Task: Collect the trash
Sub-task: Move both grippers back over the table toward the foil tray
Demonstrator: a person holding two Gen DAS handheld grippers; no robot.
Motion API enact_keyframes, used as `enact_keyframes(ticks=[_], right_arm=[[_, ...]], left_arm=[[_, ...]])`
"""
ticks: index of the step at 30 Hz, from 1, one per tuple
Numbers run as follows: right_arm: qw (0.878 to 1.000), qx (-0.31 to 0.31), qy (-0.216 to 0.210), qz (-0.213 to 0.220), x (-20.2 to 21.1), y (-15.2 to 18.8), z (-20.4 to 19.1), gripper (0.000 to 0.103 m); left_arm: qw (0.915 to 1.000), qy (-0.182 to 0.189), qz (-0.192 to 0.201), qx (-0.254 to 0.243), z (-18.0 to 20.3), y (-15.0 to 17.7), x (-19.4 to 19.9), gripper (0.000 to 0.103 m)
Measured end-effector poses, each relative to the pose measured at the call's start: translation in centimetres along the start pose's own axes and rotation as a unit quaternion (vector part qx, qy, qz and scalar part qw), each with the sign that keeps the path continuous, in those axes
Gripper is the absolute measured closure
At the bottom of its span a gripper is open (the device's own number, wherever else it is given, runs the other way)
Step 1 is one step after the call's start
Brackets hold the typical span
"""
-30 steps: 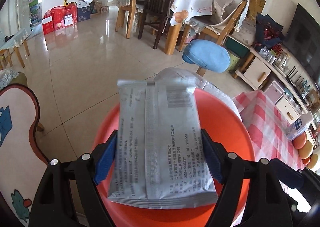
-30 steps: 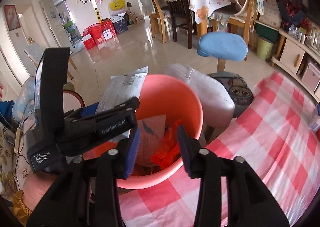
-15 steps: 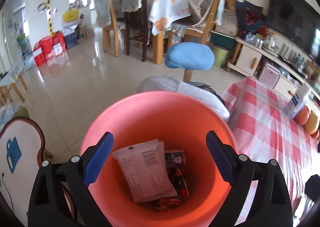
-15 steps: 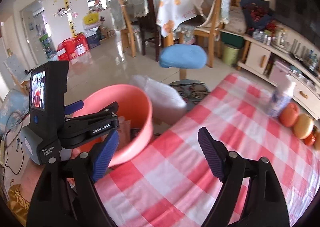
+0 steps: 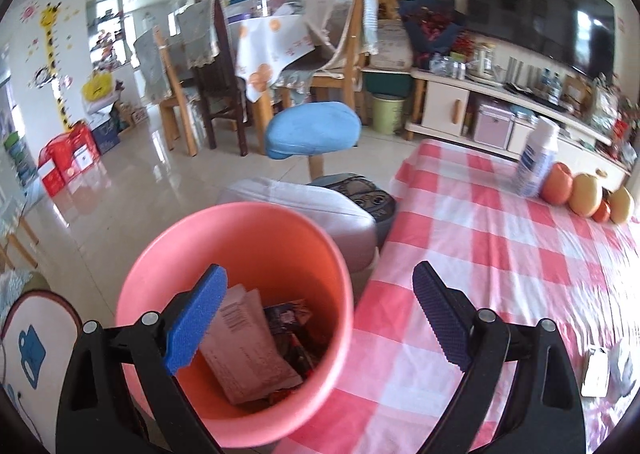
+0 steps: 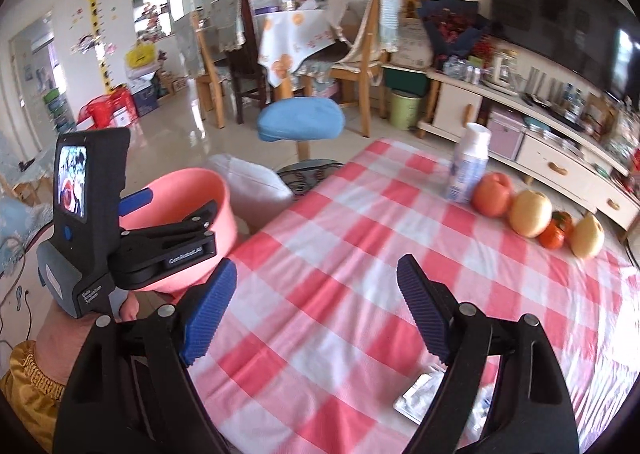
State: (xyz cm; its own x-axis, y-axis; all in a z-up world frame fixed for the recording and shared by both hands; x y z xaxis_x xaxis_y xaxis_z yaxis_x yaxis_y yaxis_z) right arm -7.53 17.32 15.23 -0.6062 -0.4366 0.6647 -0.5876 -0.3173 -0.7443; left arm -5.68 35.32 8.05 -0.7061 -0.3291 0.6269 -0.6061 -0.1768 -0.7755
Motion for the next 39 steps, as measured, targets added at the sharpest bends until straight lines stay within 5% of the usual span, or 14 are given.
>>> enact_keyframes(ticks=[23, 31, 39], right_arm=[[0.996, -0.079, 0.048, 0.019, 6.3, 6.9, 10.4, 0.02], [0.991, -0.115, 0.061, 0.02, 8.3, 9.2, 14.5, 0.02], [0.983, -0.17, 0.063, -0.006, 8.8, 12.0, 18.9, 0.02]], left_arm=[[0.9882, 0.07, -0.002, -0.136, 11.9, 3.7, 3.8, 0.01], [0.9697, 0.144, -0.01, -0.197, 17.1, 6.8, 6.4, 0.01], [0.9405, 0.238, -0.044, -0.239, 22.2, 10.8, 8.9, 0.01]])
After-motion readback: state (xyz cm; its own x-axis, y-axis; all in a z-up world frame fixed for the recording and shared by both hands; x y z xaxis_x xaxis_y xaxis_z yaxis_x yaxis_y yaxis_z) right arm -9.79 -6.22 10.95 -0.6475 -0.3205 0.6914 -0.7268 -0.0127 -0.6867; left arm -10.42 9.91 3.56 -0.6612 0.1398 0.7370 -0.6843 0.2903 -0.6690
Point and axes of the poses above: each gripper's, at about its wrist camera, not at the fingertips, and x roughly against the way its jaws point, z to its right, y to its underside, the point moved 3 cm from there along -x, roughly the way its jaws point, and after that the axes turned 1 degree about -y, right-handed, at the moved point
